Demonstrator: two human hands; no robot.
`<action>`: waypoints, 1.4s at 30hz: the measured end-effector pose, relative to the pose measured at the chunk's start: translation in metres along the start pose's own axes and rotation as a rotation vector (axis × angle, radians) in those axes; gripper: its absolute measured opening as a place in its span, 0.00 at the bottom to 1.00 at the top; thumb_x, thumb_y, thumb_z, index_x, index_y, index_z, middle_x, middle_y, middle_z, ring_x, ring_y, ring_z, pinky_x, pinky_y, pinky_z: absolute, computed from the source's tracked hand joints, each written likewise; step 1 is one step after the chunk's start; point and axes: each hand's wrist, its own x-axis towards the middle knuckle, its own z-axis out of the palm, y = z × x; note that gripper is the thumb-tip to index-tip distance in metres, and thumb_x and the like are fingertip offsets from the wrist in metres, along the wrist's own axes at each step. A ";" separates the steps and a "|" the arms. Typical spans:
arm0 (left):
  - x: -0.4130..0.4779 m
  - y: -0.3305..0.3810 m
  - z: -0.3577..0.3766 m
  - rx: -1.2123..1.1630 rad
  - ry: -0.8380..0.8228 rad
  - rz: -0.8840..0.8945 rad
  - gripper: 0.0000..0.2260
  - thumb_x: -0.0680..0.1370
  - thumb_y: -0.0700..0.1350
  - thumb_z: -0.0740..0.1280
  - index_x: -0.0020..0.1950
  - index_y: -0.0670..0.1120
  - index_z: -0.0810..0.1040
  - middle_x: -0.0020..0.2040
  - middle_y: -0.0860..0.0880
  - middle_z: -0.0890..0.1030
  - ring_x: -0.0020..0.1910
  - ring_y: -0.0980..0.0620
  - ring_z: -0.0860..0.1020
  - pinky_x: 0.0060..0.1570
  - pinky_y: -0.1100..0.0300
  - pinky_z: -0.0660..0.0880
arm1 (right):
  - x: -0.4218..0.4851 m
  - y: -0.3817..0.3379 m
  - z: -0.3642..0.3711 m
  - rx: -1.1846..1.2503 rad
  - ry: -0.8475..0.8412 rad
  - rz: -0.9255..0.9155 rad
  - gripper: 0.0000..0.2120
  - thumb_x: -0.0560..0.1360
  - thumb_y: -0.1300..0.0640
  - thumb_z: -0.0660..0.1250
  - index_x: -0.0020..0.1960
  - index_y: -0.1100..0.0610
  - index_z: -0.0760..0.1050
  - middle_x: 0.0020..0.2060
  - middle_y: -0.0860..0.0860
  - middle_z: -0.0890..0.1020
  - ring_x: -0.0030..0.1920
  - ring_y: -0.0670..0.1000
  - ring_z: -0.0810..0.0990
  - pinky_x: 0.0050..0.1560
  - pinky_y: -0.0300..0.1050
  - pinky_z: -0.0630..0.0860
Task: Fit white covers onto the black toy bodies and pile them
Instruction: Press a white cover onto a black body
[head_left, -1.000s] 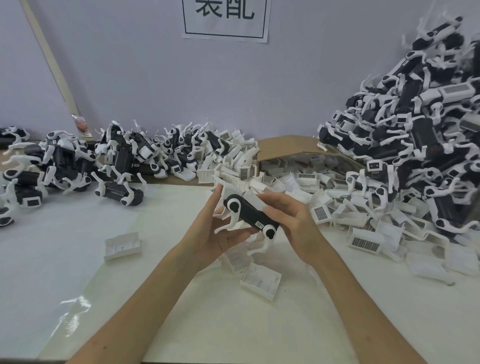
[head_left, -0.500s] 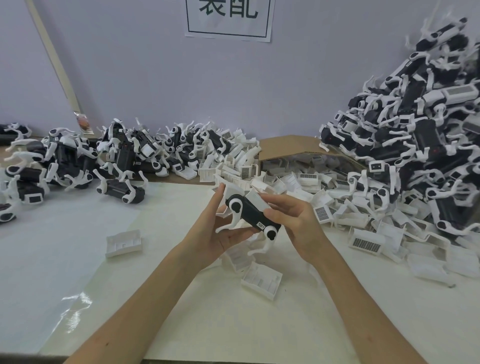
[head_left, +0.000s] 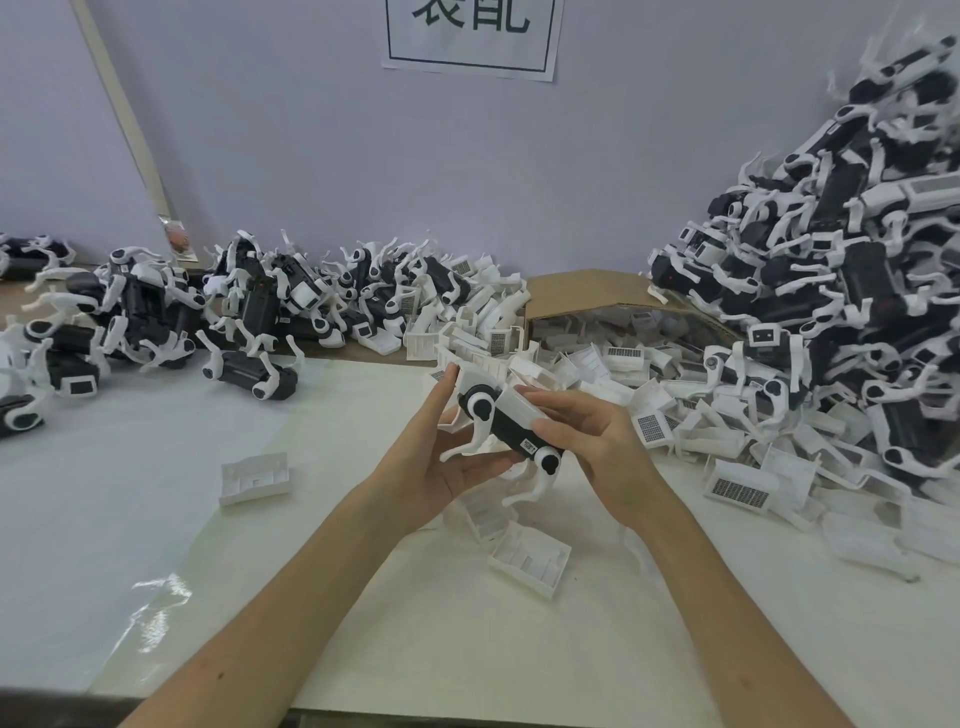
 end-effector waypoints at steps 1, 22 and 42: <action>0.000 0.000 0.000 -0.005 -0.007 0.004 0.29 0.78 0.65 0.65 0.65 0.42 0.82 0.64 0.39 0.81 0.62 0.38 0.81 0.51 0.51 0.82 | 0.000 0.000 0.000 -0.009 -0.006 0.005 0.15 0.70 0.61 0.73 0.56 0.58 0.83 0.59 0.53 0.84 0.62 0.52 0.81 0.55 0.42 0.79; 0.000 -0.001 0.003 0.101 0.067 0.096 0.23 0.76 0.64 0.66 0.57 0.49 0.86 0.62 0.39 0.82 0.60 0.39 0.82 0.57 0.51 0.81 | -0.001 0.003 0.001 -0.217 -0.058 0.060 0.18 0.71 0.53 0.71 0.60 0.55 0.80 0.47 0.45 0.83 0.46 0.44 0.81 0.41 0.36 0.75; 0.001 -0.011 0.009 0.289 0.048 0.264 0.24 0.71 0.45 0.73 0.67 0.46 0.78 0.58 0.39 0.84 0.57 0.42 0.83 0.57 0.52 0.81 | -0.002 0.006 0.003 -0.356 0.034 -0.042 0.10 0.74 0.56 0.74 0.54 0.56 0.82 0.44 0.53 0.85 0.39 0.45 0.83 0.39 0.41 0.81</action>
